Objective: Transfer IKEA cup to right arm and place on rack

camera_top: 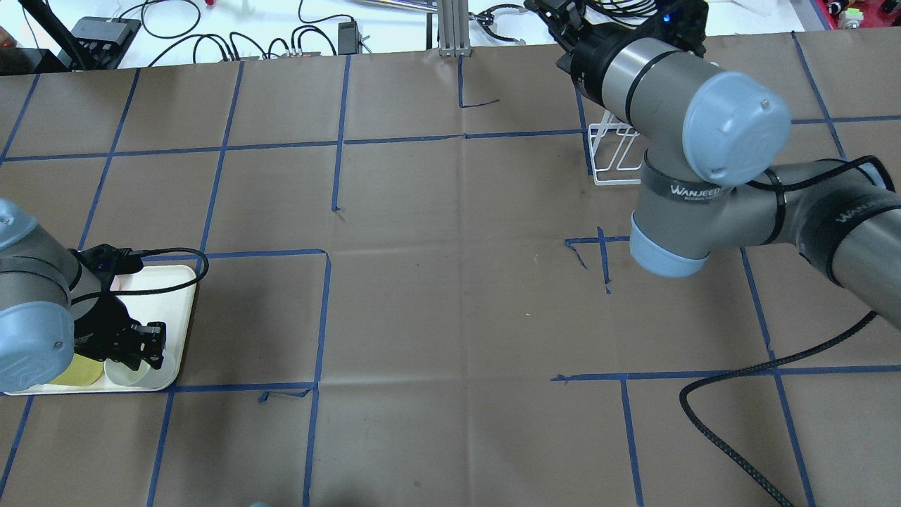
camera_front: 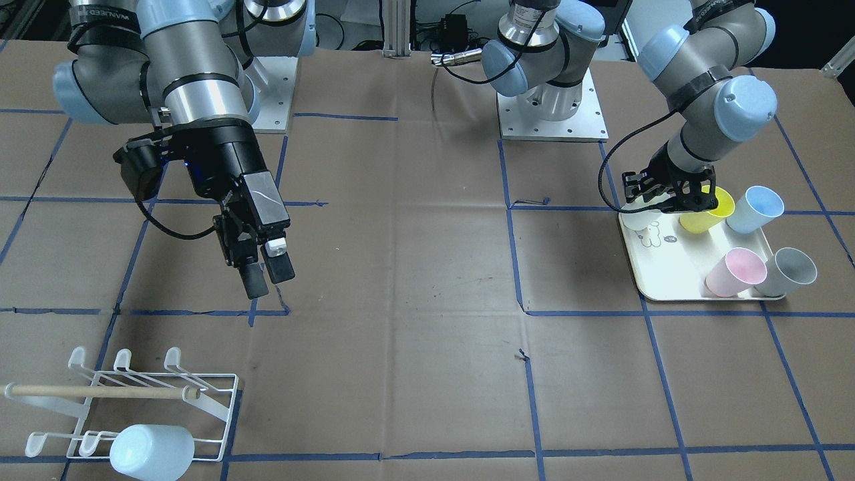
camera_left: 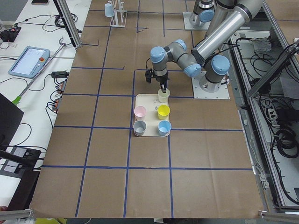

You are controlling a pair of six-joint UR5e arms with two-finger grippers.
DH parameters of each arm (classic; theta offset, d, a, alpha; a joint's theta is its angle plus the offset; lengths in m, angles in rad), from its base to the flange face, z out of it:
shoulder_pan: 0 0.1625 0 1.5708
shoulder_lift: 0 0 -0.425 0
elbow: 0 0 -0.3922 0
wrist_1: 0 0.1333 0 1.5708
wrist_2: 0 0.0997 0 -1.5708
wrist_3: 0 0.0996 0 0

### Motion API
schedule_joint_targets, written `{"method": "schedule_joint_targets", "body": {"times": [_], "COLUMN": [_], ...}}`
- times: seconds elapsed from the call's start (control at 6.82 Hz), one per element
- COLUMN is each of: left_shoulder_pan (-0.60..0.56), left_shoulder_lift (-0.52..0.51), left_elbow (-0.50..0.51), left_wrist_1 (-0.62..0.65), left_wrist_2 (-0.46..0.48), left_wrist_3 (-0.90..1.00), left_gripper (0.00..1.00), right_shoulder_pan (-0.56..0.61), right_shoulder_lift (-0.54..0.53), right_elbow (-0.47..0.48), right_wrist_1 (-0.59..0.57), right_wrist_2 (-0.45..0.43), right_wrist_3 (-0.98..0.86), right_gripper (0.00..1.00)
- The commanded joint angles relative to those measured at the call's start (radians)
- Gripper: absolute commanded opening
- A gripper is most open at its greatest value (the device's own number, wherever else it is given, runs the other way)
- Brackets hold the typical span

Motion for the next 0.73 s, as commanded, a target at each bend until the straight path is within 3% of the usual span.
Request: {"method": "schedule_joint_targets", "body": {"times": [0.0,0.29,0.44,0.59], "left_shoulder_pan": [0.0,-0.006,-0.018,-0.038], "left_shoulder_lift": [0.004,0.03,0.02,0.005], "left_elbow": [0.004,0.039,0.123,0.246], "left_wrist_1": [0.004,0.012,-0.017,-0.148], "left_wrist_2": [0.0,-0.014,-0.085,-0.125], "left_wrist_3": [0.005,-0.001,0.003,0.006], "left_gripper": [0.0,0.0,0.0,0.0], "right_shoulder_pan": [0.013,0.015,0.015,0.015], "right_shoulder_lift": [0.009,0.044,0.053,0.072], "right_elbow": [0.07,0.072,0.072,0.072], "right_wrist_1": [-0.07,-0.075,-0.095,-0.107], "right_wrist_2": [0.002,0.005,0.005,0.007], "right_wrist_3": [0.178,0.183,0.185,0.183], "right_gripper": [1.0,1.0,1.0,1.0]}}
